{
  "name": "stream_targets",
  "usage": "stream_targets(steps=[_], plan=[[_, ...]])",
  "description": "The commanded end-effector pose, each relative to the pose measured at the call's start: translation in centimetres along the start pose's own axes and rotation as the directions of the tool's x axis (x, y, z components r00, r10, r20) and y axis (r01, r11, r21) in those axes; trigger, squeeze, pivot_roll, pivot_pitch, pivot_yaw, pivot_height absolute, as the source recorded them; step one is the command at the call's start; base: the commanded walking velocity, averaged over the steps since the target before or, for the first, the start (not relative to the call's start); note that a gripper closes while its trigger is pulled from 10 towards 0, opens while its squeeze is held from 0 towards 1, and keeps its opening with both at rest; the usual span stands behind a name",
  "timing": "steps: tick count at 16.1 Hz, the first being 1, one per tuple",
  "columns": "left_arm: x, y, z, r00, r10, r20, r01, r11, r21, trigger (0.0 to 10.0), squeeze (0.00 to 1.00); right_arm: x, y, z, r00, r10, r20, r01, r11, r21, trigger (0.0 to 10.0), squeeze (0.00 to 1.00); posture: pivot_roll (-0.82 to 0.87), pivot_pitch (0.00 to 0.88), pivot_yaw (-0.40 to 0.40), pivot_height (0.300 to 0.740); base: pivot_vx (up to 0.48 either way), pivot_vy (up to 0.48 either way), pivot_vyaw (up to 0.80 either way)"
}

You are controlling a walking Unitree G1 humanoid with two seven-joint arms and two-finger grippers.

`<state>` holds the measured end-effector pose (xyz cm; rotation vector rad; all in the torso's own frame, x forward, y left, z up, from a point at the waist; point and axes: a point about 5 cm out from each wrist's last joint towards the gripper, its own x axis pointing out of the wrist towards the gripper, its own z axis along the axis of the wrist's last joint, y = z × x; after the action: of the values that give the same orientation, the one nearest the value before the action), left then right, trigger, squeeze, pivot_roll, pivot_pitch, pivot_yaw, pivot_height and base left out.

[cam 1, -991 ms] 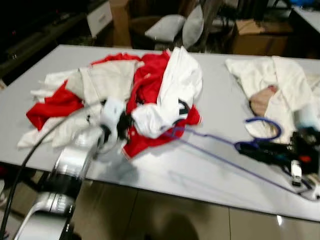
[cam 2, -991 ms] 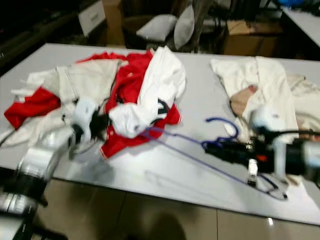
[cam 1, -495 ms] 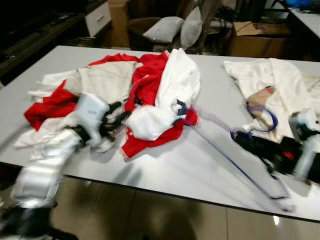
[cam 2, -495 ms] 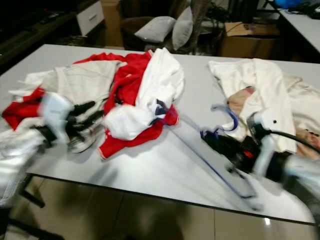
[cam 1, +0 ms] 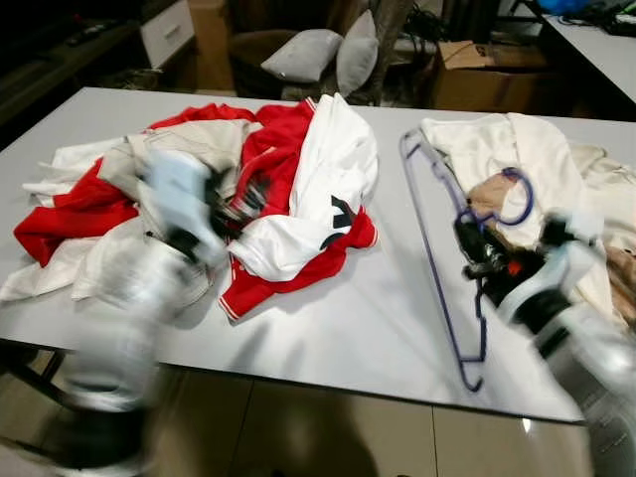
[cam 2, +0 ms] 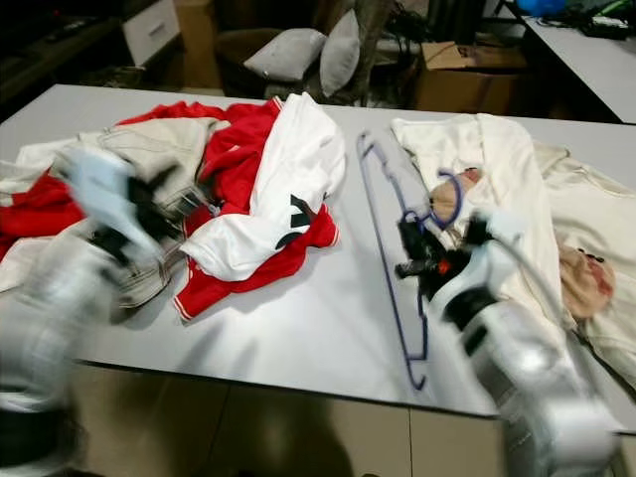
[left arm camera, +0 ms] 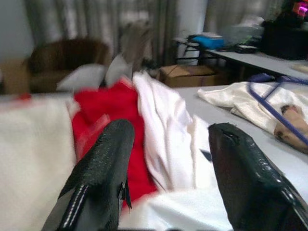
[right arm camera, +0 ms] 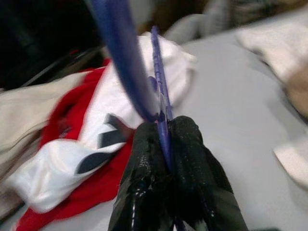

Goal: Hang hanger

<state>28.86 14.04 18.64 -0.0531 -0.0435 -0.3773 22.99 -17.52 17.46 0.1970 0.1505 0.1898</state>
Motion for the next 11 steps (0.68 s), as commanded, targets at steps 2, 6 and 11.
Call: stream_targets(steps=[2,6,11], plan=[[0.7,-1.0,-1.4,0.999,0.045,-0.017,-0.044,0.999,0.026,10.0,0.0,-0.3,0.1,-0.5,0.998,-0.052,-0.026,0.053,0.998,0.025,10.0,0.0,-0.04,0.0,0.024,0.74,0.0,0.0,0.0],[1.5,-2.2,-3.3,0.996,0.037,-0.077,-0.028,0.993,0.119,10.0,0.0,-0.8,-0.8,-0.5,0.989,-0.149,0.006,0.149,0.986,-0.074,10.0,0.0,-0.06,0.0,0.052,0.74,0.0,-0.464,0.0],[1.5,-2.0,-4.2,0.996,0.031,-0.088,-0.017,0.988,0.156,10.0,0.0,-1.6,-1.1,-1.3,0.985,-0.174,0.016,0.174,0.965,-0.196,10.0,0.0,-0.07,0.0,0.071,0.74,0.0,-0.451,0.0]])
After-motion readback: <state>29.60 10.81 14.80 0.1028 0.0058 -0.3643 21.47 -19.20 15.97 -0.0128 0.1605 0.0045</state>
